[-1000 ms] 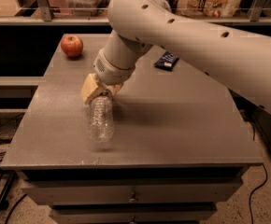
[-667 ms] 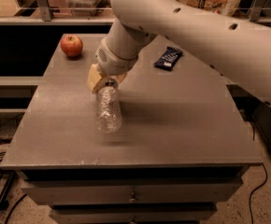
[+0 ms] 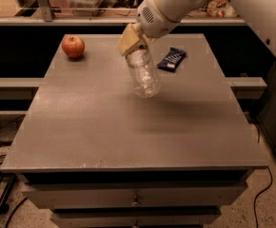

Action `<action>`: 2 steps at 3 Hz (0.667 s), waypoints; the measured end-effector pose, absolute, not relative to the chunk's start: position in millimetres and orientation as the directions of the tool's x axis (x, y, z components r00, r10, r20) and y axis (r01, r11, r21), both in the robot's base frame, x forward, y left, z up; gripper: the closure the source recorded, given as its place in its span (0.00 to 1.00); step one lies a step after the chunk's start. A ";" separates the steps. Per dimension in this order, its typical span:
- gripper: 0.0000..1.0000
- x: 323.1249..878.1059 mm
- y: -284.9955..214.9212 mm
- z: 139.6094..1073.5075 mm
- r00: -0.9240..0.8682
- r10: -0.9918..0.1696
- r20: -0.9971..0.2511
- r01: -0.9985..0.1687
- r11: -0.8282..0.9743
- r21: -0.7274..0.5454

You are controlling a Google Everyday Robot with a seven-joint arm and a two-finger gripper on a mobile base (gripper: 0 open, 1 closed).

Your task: Pick water bottle

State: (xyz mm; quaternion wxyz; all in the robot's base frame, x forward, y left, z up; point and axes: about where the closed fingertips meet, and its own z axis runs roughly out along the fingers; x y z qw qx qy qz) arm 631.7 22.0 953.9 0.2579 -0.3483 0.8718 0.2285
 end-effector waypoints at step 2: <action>1.00 650.1 -31.1 1026.8 -0.423 -0.481 -0.768 -0.834 0.537 0.123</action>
Offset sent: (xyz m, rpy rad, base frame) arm 0.0105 -0.0415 0.0286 0.0807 -0.0625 0.0537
